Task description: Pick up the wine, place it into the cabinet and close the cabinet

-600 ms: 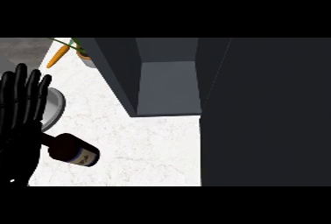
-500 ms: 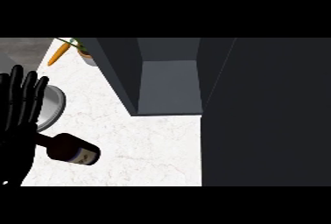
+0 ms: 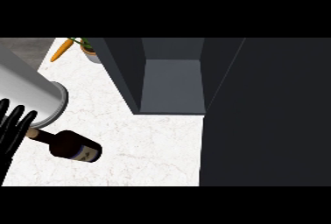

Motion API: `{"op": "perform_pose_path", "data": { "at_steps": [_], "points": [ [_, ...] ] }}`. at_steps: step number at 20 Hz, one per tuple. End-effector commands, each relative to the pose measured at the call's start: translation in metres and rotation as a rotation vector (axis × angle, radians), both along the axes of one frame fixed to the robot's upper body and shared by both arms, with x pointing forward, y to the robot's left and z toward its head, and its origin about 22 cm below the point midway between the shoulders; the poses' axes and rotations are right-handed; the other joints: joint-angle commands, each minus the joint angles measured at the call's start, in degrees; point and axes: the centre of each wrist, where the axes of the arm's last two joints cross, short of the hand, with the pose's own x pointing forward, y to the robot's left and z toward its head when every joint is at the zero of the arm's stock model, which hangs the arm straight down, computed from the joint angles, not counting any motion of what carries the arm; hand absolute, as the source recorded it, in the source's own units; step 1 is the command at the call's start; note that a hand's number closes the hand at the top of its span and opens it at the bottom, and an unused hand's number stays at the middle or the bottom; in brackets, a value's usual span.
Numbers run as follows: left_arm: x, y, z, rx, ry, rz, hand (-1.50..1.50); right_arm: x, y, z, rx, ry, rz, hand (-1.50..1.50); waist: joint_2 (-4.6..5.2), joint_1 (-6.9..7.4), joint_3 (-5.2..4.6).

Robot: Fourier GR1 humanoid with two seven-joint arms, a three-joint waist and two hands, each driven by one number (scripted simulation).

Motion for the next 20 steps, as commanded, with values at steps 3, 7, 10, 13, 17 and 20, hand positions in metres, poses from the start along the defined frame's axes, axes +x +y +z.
{"op": "perform_pose_path", "data": {
  "at_steps": [3,7,10,13,17,20],
  "points": [
    [-0.029,0.023,0.04,-0.038,0.074,-0.063,-1.5,-0.023,0.007,0.026,0.014,0.031,0.052,-1.5,0.22,0.03,0.03],
    [-0.045,0.018,0.064,-0.05,0.061,-0.046,-1.5,-0.033,0.008,0.053,-0.006,0.01,0.064,-1.5,0.22,-0.01,0.03],
    [-0.039,0.024,0.063,-0.051,0.084,-0.039,-1.5,-0.035,0.025,0.064,0.012,0.022,0.047,-1.5,0.23,-0.04,-0.01],
    [-0.039,0.024,0.078,-0.059,0.09,-0.031,-1.5,-0.029,0.027,0.079,-0.011,0.027,0.067,-1.5,0.21,0.07,-0.02],
    [-0.032,0.017,0.081,-0.061,0.116,-0.029,-1.5,-0.04,0.021,0.091,-0.005,0.031,0.07,-1.5,0.16,-0.54,0.01],
    [-0.032,0.007,0.092,-0.041,0.1,-0.012,-1.5,-0.021,0.019,0.099,-0.001,0.027,0.064,-1.5,0.27,-0.58,0.06]
  ]
}}
